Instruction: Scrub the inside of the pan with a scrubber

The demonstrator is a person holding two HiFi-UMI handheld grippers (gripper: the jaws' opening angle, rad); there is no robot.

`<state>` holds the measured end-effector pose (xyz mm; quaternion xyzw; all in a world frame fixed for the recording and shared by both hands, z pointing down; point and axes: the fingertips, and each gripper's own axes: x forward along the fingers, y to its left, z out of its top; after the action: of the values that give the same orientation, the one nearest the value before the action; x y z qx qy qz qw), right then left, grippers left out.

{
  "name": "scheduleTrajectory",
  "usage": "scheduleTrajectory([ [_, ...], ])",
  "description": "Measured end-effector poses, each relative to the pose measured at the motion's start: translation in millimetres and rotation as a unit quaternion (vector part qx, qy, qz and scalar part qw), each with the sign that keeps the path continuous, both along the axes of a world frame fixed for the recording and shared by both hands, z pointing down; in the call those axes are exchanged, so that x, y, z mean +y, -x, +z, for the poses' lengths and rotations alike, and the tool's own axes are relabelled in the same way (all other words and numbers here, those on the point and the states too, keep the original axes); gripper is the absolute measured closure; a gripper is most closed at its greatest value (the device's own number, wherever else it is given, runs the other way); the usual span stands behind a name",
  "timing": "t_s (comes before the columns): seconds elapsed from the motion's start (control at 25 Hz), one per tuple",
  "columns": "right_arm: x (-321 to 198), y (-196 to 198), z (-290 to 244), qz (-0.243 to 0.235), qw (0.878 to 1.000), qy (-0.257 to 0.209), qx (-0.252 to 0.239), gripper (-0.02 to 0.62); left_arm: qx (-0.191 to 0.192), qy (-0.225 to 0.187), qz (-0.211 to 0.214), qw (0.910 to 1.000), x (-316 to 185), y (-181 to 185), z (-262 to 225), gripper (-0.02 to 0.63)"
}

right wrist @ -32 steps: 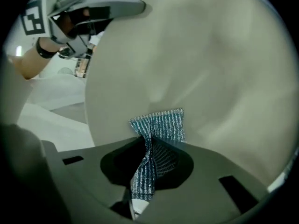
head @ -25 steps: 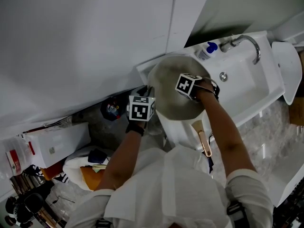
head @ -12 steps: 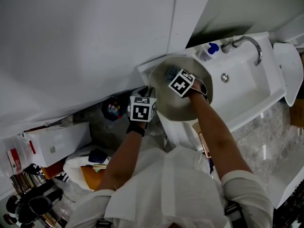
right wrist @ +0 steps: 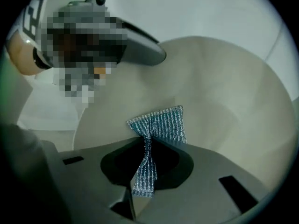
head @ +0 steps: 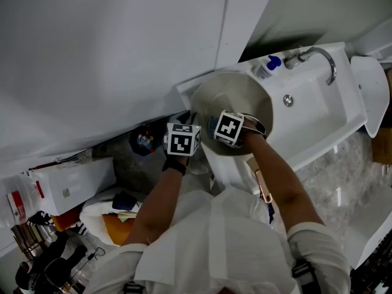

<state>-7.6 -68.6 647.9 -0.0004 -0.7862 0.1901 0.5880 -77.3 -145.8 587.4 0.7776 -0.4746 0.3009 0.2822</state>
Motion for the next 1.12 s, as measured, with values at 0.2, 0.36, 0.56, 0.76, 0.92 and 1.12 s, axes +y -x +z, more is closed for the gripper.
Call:
scheduleTrajectory([
  [0.2,10,-62,7,0.007,0.995,0.037,0.091,0.548,0.001,0.002,0.000,1.0000,0,0,1,0.529],
  [0.36,-15,-96,7,0.041,0.988,0.011,0.146,0.548,0.001,0.002,-0.001,1.0000,0,-1,1,0.529],
  [0.56,-78,-93,7,0.100,0.982,-0.094,0.133,0.548,-0.001,0.000,0.000,1.0000,0,0,1,0.529],
  [0.76,-116,-64,-1,0.146,0.971,-0.172,0.075,0.548,-0.003,0.000,-0.001,1.0000,1,0,1,0.529],
  [0.92,-121,-35,-5,0.149,0.970,-0.191,0.023,0.548,-0.004,0.000,-0.001,1.0000,1,0,1,0.529],
  [1.12,-97,0,-7,0.117,0.980,-0.161,-0.024,0.548,-0.003,-0.001,-0.001,1.0000,0,0,1,0.529],
])
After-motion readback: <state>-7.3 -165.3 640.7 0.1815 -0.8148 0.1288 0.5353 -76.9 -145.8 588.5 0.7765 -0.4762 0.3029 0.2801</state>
